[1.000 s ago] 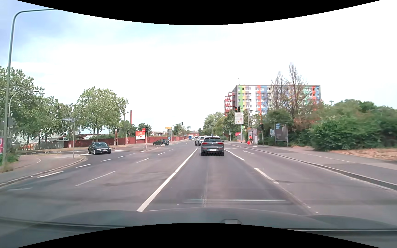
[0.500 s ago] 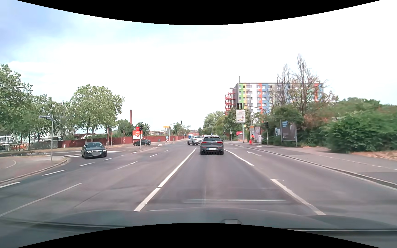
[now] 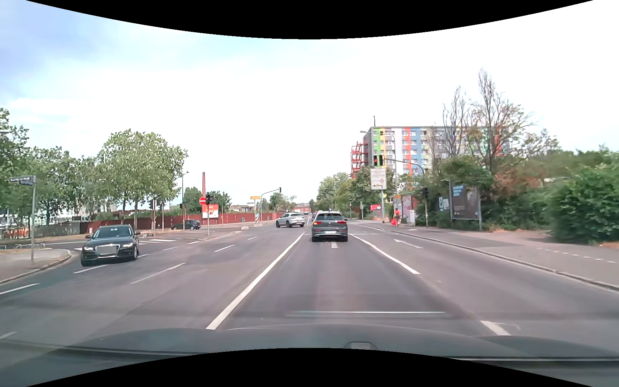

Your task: Follow the waypoints while adhering to traffic rules and regulations

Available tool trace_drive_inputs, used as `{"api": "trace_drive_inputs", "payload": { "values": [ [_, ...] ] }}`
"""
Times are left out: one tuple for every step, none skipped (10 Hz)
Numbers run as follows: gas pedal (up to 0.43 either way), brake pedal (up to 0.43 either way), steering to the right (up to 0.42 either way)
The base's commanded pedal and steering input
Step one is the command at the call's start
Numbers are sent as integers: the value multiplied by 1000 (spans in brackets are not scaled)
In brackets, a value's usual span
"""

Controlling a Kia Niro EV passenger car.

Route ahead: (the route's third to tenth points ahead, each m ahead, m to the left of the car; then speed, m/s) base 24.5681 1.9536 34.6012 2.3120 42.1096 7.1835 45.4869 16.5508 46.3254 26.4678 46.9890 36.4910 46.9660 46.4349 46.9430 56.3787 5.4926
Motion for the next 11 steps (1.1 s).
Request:
{"api": "trace_drive_inputs", "payload": {
  "values": [
    [130,0,-6],
    [130,0,-8],
    [130,0,-13],
    [130,0,-17],
    [130,0,-16],
    [130,0,-15],
    [130,0,-16],
    [130,0,-16],
    [130,0,-14],
    [130,0,-11],
    [130,0,-10]
  ]
}}
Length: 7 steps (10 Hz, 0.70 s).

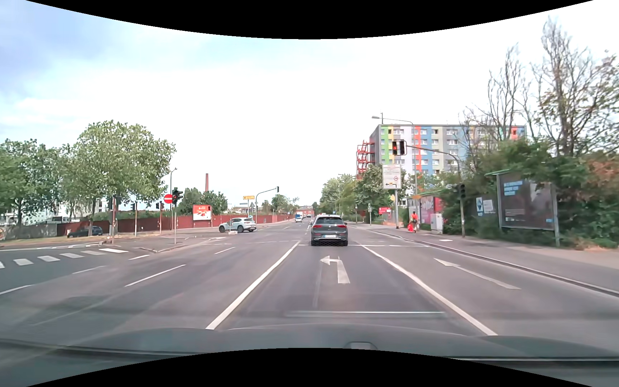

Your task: Follow the waypoints while adhering to traffic rules and regulations

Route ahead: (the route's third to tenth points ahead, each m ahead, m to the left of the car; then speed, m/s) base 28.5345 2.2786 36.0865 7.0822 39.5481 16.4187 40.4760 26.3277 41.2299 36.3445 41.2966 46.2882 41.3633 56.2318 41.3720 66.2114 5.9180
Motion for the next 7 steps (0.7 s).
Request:
{"api": "trace_drive_inputs", "payload": {
  "values": [
    [130,0,-10],
    [130,0,-10],
    [130,0,-10],
    [130,0,-11],
    [130,0,-11],
    [118,0,-12],
    [98,0,-12]
  ]
}}
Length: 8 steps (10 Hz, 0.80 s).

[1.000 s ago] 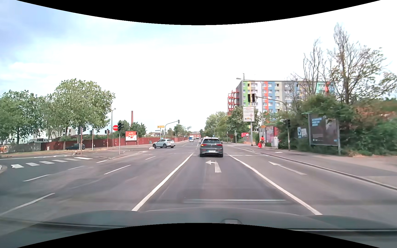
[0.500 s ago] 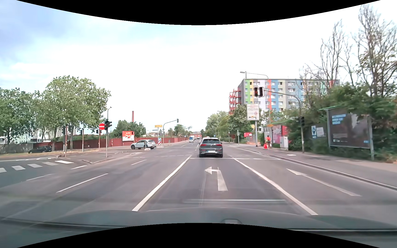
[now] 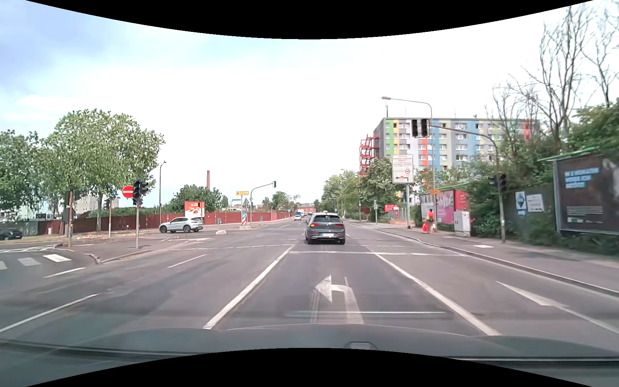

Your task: Follow the waypoints while adhering to traffic rules and regulations

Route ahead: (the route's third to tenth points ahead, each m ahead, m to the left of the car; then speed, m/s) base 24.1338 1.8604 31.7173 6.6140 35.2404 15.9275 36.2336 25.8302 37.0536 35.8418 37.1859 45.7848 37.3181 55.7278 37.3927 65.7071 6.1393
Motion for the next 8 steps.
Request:
{"api": "trace_drive_inputs", "payload": {
  "values": [
    [98,0,-12],
    [87,0,-13],
    [87,0,-13],
    [79,0,-13],
    [67,0,-14],
    [67,0,-17],
    [67,0,-20],
    [67,0,-16]
  ]
}}
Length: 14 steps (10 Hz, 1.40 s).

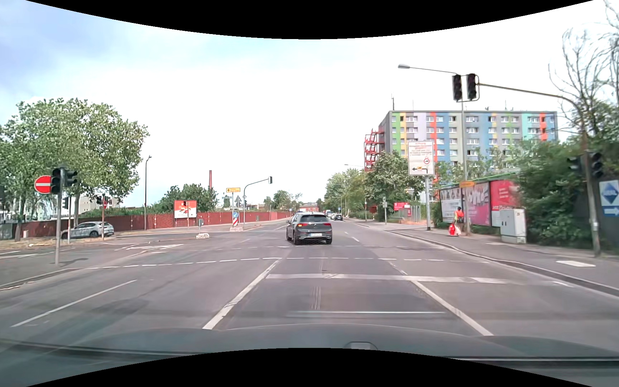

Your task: Follow the waypoints while adhering to traffic rules and regulations

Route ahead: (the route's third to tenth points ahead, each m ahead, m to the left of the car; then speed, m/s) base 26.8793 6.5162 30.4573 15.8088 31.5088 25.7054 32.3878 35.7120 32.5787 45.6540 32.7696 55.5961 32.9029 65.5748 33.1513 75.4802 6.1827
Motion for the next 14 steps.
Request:
{"api": "trace_drive_inputs", "payload": {
  "values": [
    [59,0,-11],
    [59,0,-10],
    [59,0,-10],
    [59,0,-10],
    [59,0,-10],
    [59,0,-9],
    [59,0,-6],
    [59,0,-7],
    [59,0,-5],
    [59,0,-1],
    [59,0,-1],
    [39,0,-3],
    [39,0,-3],
    [39,0,0]
  ]
}}
